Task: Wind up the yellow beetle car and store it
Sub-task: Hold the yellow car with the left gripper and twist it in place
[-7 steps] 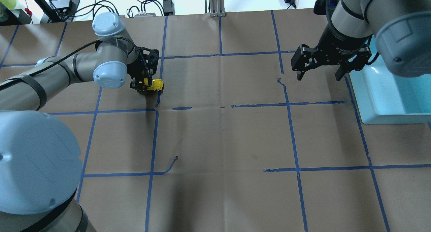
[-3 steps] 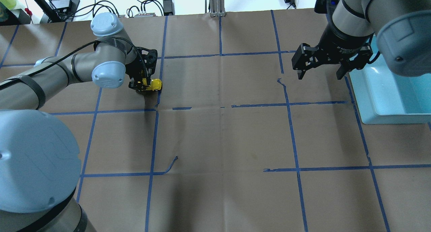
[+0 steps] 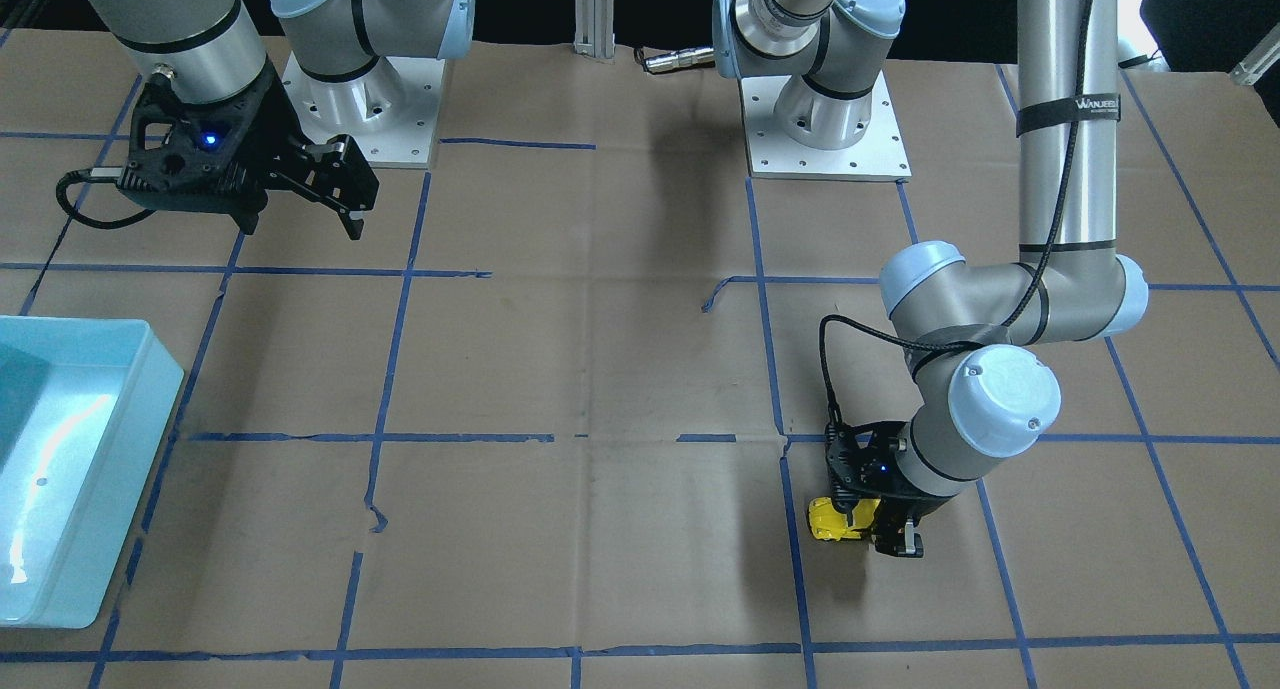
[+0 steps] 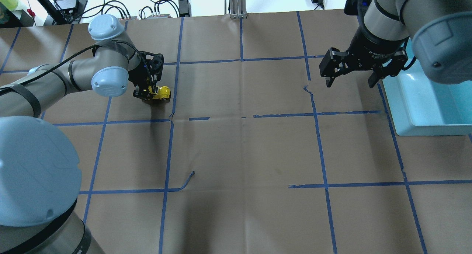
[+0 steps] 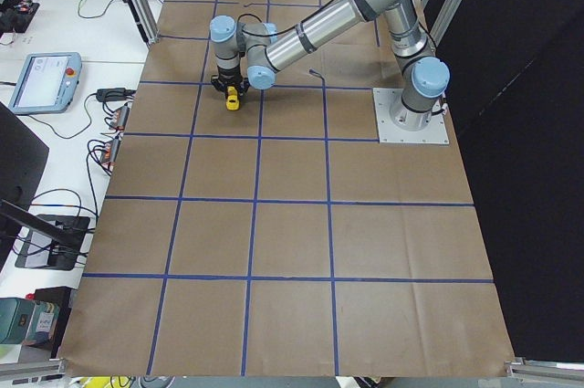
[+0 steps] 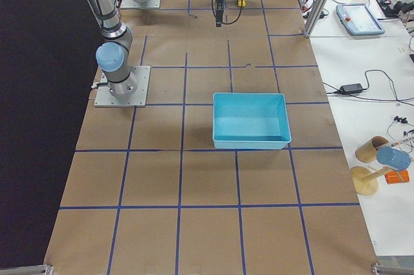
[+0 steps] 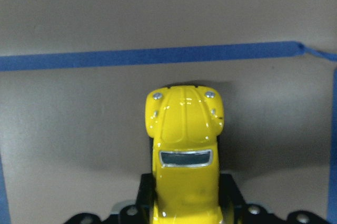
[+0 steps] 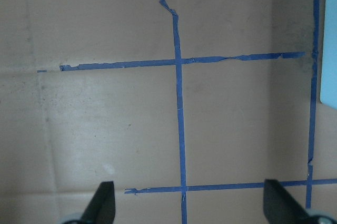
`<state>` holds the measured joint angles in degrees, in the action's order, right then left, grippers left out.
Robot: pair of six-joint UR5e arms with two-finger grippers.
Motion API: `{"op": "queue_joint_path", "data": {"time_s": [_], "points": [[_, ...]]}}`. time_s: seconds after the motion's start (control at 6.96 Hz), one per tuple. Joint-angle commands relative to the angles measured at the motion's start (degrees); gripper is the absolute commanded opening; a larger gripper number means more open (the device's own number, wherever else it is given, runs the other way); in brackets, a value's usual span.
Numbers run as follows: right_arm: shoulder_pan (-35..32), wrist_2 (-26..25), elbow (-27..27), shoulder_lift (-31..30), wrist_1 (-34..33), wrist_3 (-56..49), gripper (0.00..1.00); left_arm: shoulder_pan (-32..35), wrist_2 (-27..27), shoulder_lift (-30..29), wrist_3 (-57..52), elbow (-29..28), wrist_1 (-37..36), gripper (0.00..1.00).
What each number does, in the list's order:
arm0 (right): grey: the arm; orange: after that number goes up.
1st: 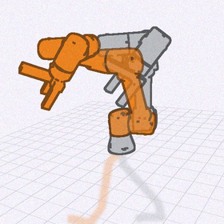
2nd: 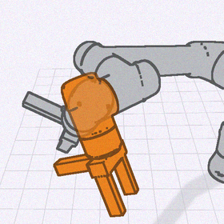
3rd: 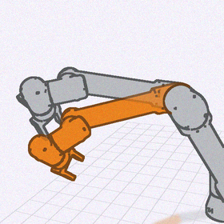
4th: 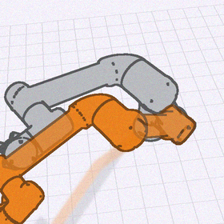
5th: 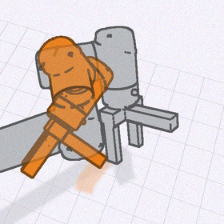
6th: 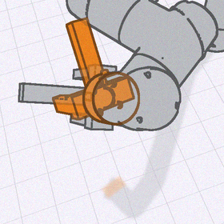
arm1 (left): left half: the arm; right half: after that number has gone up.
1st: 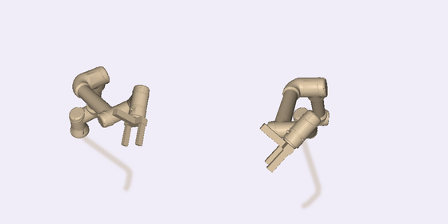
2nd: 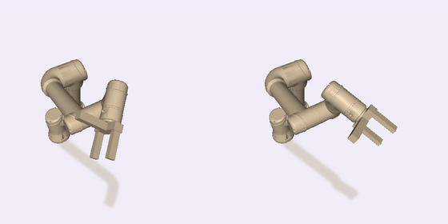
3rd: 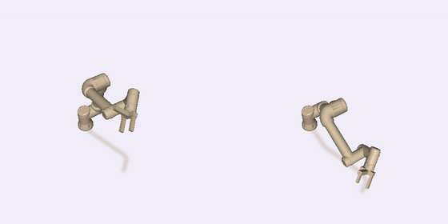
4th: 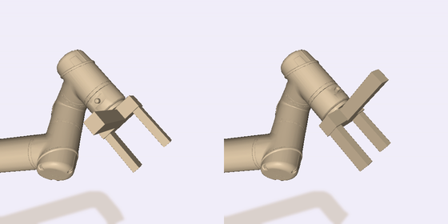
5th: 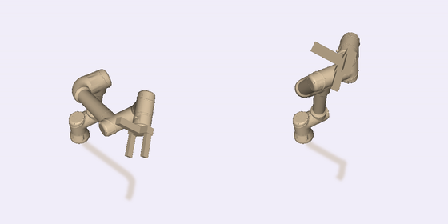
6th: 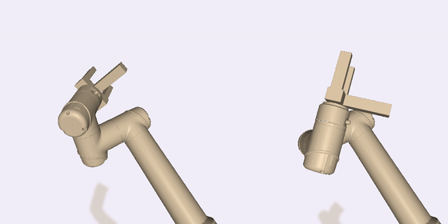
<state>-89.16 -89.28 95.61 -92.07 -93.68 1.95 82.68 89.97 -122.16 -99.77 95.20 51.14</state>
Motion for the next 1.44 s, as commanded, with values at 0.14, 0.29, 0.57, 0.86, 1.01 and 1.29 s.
{"op": "queue_joint_path", "data": {"time_s": [0.14, 0.29, 0.57, 0.86, 1.01, 1.29], "points": [[-0.05, 0.42, 0.01, 0.14, -0.10, -0.02, 1.00, -0.33, 0.12, 0.08, -0.43, -0.01, 0.01, 0.10], [0.03, 0.43, 0.01, 0.49, -0.01, 0.07, 1.00, -0.33, 0.12, 0.08, -0.43, -0.01, -0.07, 0.10], [0.12, 0.17, -0.08, 0.49, -0.01, -0.02, 1.00, -0.85, 0.12, 0.08, -0.43, -0.10, -0.07, 0.11], [0.12, 0.51, -0.08, 0.49, -0.10, -0.02, 1.00, -2.79, -0.14, 0.08, -2.35, -0.01, -0.07, 0.10], [0.21, 0.34, -0.16, 0.49, -0.01, -0.02, 1.00, -2.88, -0.14, 0.08, -2.54, -0.19, -0.07, 0.10], [0.21, 0.34, -0.17, 0.49, -0.10, -0.02, 1.00, -2.88, -0.14, 0.08, -2.63, -0.01, -0.07, 0.11]]}}
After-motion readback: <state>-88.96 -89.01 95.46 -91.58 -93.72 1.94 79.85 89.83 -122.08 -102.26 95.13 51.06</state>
